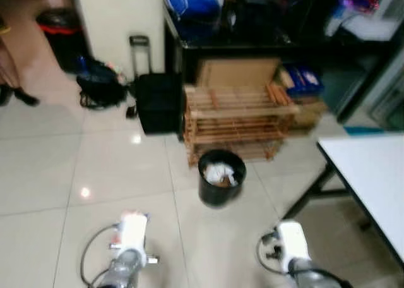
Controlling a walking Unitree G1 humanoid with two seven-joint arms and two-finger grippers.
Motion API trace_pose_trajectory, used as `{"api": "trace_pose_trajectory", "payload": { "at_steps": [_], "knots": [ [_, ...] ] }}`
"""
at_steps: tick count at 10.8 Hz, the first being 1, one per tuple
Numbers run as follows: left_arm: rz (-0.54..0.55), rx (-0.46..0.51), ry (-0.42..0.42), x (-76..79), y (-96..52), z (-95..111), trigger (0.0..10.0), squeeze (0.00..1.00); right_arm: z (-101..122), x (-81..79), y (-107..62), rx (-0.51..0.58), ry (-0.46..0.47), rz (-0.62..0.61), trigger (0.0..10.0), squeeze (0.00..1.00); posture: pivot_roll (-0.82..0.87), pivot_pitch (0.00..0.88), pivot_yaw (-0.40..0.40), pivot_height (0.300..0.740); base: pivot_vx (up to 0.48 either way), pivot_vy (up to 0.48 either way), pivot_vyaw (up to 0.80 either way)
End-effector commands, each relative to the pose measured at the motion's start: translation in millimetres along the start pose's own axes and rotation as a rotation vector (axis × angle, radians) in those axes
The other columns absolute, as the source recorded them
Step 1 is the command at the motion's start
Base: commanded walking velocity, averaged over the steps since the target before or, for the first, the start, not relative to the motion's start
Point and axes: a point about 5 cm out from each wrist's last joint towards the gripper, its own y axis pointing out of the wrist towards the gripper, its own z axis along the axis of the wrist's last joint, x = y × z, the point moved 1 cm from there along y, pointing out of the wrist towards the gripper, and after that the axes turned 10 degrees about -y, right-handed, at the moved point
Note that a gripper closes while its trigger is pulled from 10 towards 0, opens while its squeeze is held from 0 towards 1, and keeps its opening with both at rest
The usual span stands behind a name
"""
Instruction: Picking trash to rubbish bin
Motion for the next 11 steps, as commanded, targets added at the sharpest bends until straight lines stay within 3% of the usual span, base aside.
{"api": "trace_pose_trajectory", "payload": {
  "at_steps": [1,6,7,11],
  "knots": [
    [0.033,0.001,0.006,-12.0,-0.1,1.6,10.0,0.00,7.5,-5.6,2.0,0.018,0.002,0.013,10.0,0.00,0.03,0.043,-0.098,0.740,0.480,0.000,0.00],
    [0.032,0.011,0.005,-10.6,0.8,5.5,10.0,0.00,14.6,-8.5,3.0,0.047,-0.030,0.026,10.0,0.00,0.03,0.045,-0.097,0.740,0.480,0.000,0.00],
    [0.032,0.012,0.005,-10.6,0.8,5.7,10.0,0.00,17.1,-8.8,3.4,0.055,-0.034,0.025,10.0,0.00,0.03,0.045,-0.097,0.740,0.480,0.000,0.80],
    [0.030,0.012,0.005,-9.7,0.9,5.9,10.0,0.00,20.7,-8.8,3.8,0.072,-0.005,0.030,10.0,0.00,0.03,0.044,-0.098,0.740,0.480,0.000,0.00]
  ]
}}
